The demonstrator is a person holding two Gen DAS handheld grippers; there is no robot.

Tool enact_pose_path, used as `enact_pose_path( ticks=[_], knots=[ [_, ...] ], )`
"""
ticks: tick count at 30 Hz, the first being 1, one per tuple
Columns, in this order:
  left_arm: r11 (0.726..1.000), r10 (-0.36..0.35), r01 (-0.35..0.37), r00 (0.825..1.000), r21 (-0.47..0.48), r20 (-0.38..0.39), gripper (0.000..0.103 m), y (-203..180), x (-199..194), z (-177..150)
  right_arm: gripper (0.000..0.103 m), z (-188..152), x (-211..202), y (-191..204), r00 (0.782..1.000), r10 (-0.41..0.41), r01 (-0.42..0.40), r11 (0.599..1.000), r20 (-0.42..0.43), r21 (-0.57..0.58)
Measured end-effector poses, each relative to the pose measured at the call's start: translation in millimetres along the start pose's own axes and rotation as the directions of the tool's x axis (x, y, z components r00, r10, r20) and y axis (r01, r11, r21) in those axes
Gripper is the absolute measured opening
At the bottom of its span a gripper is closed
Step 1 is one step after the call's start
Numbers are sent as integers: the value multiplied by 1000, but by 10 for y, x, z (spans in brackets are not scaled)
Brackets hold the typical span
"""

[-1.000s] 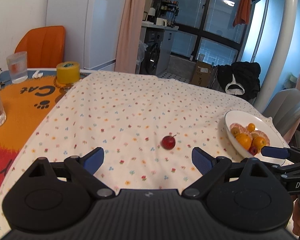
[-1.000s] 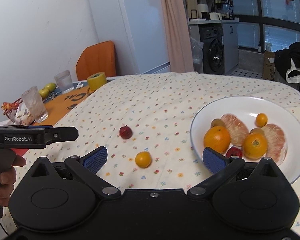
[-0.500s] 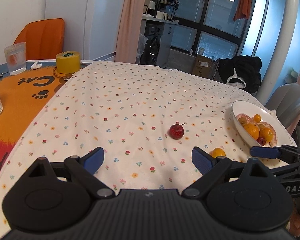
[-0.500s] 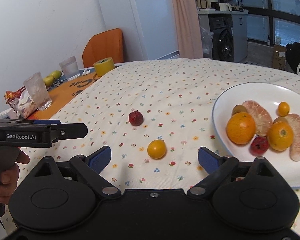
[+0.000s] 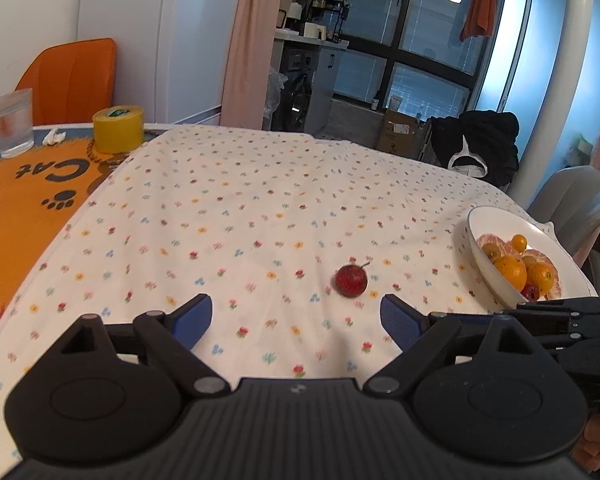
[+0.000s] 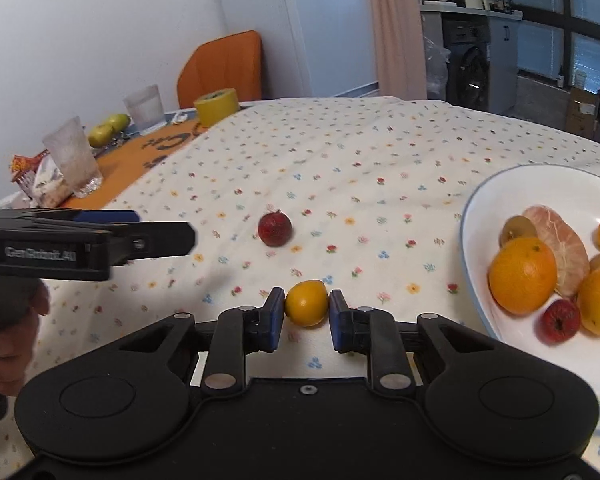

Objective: Organize fruits
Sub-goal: 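Close the right gripper on the kumquat while the left gripper grasps the red plum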

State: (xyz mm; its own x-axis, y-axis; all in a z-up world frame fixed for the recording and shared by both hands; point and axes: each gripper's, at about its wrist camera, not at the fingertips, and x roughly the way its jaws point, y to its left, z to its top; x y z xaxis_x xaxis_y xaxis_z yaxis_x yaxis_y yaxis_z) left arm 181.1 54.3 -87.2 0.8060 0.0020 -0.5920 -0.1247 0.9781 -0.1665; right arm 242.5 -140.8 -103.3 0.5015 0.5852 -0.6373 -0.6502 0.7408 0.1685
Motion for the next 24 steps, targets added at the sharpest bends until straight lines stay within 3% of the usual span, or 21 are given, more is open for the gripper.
enact_pose_path(
  ticks=[15,20,22,24],
  knots=[
    [998,-43,45,998,44,-35,58,-244,452,127,22,143,-139,-235,999,-25,24,999,39,30],
    [997,-56,58,998,51,-40,54,-288,547,135,22,156,-146,-312,998,-38,36,999,44,40],
    [997,-59,62,997,48,-44,49,-296,583,148,22,160,-150,-341,998,-40,37,998,48,48],
    [997,-60,63,996,49,-59,38,-309,632,154,22,165,-166,-366,998,-38,35,998,55,58]
  ],
)
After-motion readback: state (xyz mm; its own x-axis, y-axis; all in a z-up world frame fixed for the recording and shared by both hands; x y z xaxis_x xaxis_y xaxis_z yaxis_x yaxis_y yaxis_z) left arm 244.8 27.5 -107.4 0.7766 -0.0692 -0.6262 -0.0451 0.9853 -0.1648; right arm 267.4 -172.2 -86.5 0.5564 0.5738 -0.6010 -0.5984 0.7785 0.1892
